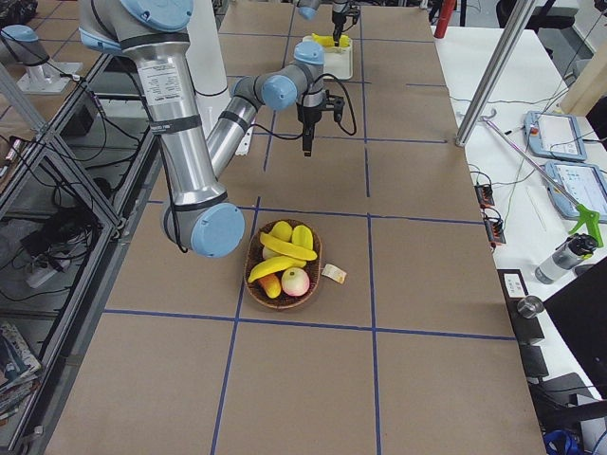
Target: Transfer all bananas from basket to plate
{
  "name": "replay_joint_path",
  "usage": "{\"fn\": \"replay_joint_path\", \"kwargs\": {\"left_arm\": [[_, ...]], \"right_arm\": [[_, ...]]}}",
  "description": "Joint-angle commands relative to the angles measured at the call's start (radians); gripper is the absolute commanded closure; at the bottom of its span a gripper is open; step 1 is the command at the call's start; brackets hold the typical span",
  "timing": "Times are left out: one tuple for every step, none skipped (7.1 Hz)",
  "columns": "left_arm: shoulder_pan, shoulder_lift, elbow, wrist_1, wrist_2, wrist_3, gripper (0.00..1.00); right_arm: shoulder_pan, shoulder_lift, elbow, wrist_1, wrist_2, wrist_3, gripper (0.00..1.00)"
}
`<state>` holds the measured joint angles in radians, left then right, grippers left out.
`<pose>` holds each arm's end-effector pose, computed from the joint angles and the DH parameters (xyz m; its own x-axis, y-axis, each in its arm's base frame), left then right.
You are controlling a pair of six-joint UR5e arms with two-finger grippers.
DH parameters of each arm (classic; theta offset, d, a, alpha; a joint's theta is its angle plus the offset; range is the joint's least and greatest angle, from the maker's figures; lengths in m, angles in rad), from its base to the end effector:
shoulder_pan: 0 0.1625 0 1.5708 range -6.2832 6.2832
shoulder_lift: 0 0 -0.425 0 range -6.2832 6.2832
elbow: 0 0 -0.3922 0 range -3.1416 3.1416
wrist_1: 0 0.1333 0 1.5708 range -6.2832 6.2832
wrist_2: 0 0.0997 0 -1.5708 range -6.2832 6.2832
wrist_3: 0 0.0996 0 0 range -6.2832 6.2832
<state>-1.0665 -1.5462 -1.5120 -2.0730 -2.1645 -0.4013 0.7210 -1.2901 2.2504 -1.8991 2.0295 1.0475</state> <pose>0.1761 -0.4797 0.6549 0.7393 0.2396 -0.6293 -0.1658 0.9705 0.1747 -0.2985 -0.3811 0.2627 0.7226 0.0385 0.6902 -0.0396 0.9991 -0.0142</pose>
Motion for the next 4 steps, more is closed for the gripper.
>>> {"fn": "replay_joint_path", "kwargs": {"left_arm": [[-0.006, 0.000, -0.007, -0.013, -0.001, -0.001, 0.00], [-0.030, 0.000, -0.016, -0.015, -0.044, 0.001, 0.00], [-0.085, -0.005, -0.052, -0.003, -0.148, -0.001, 0.00], [-0.140, -0.005, -0.086, 0.005, -0.229, -0.001, 0.00]], "right_arm": [[0.000, 0.002, 0.003, 0.000, 0.000, 0.000, 0.00], [0.000, 0.002, 0.012, -0.002, 0.000, 0.002, 0.00], [0.001, -0.002, 0.024, -0.008, 0.000, 0.002, 0.00], [0.003, -0.003, 0.026, -0.009, 0.000, 0.000, 0.00]]}}
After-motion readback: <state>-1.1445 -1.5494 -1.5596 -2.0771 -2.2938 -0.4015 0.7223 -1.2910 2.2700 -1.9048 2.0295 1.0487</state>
